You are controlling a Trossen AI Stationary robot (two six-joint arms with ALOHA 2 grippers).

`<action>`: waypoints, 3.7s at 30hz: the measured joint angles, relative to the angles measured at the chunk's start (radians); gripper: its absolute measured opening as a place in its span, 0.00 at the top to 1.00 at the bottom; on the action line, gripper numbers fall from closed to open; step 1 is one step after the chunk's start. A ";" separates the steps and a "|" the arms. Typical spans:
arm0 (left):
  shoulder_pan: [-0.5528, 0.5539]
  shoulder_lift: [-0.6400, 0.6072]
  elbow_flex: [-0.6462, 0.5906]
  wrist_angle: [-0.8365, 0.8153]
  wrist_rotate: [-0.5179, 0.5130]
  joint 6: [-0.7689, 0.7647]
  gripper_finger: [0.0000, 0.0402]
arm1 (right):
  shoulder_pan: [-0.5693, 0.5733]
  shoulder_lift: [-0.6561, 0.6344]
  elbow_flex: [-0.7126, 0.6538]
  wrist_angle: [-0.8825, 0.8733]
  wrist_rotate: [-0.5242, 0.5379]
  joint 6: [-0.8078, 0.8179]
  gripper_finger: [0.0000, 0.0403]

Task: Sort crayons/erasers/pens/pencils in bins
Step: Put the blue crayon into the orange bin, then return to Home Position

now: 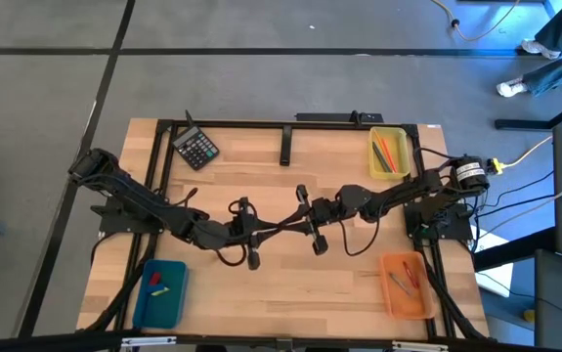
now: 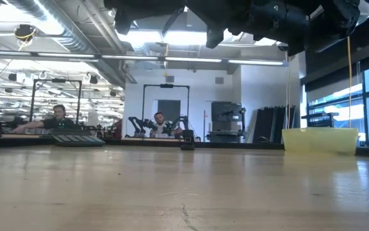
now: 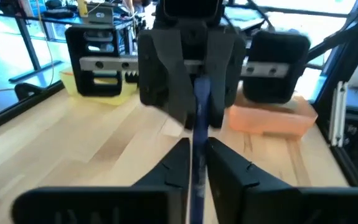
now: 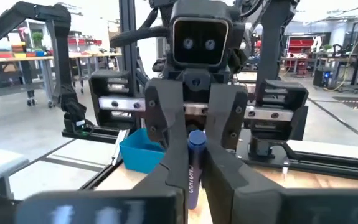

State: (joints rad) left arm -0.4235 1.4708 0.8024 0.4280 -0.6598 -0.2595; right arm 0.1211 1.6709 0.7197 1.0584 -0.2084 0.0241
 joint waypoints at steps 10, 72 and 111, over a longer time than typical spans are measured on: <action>0.011 0.000 -0.001 -0.096 -0.011 -0.026 0.70 | -0.003 -0.001 0.000 -0.039 0.050 0.150 0.92; 0.017 -0.350 -0.001 -0.570 -0.081 0.134 0.66 | 0.914 -0.472 0.224 -2.153 0.173 1.906 0.83; 0.531 -0.708 -0.441 0.156 0.629 0.436 0.66 | -0.047 -0.568 0.120 -1.075 0.377 -0.056 0.72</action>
State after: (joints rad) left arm 0.1080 0.7626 0.3618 0.5843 -0.0307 0.1761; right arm 0.0741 1.1032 0.8398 -0.0171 0.1689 -0.0320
